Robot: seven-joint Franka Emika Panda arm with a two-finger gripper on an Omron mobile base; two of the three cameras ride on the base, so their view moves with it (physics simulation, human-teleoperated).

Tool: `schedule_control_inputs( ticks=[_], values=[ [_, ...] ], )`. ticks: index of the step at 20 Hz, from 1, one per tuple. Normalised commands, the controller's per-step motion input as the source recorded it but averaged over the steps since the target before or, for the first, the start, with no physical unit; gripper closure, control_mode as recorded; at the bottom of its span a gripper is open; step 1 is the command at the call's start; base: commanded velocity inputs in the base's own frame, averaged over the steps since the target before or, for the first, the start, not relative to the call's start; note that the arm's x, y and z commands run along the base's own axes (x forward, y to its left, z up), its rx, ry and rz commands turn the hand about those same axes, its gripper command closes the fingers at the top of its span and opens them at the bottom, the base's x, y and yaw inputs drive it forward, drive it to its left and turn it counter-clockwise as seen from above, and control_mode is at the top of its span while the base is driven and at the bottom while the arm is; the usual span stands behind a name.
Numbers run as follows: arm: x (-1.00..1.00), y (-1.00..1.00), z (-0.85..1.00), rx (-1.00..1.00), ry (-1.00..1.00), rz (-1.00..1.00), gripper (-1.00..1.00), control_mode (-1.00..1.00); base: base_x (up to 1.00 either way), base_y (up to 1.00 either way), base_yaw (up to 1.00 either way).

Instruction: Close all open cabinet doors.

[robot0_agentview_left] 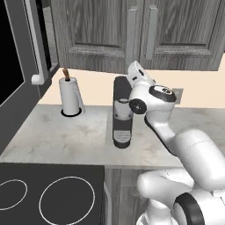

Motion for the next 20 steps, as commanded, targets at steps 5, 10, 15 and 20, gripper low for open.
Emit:
schedule_control_inputs(
  ticks=[5, 10, 15, 20],
  values=[
    [0.97, 0.04, 0.09, 0.00, 0.00, -0.22, -1.00, -1.00, 0.00, 0.00, 0.00],
    [1.00, 0.12, 0.05, 0.00, 0.00, -0.25, -1.00, -1.00, 0.00, 0.00, 0.00],
    [1.00, 0.14, 0.01, 0.00, 0.00, -0.24, -1.00, -1.00, 0.00, 0.00, 0.00],
    [0.97, 0.12, 0.01, 0.00, 0.00, -0.23, -1.00, -1.00, 0.00, 0.00, 0.00]
  ],
)
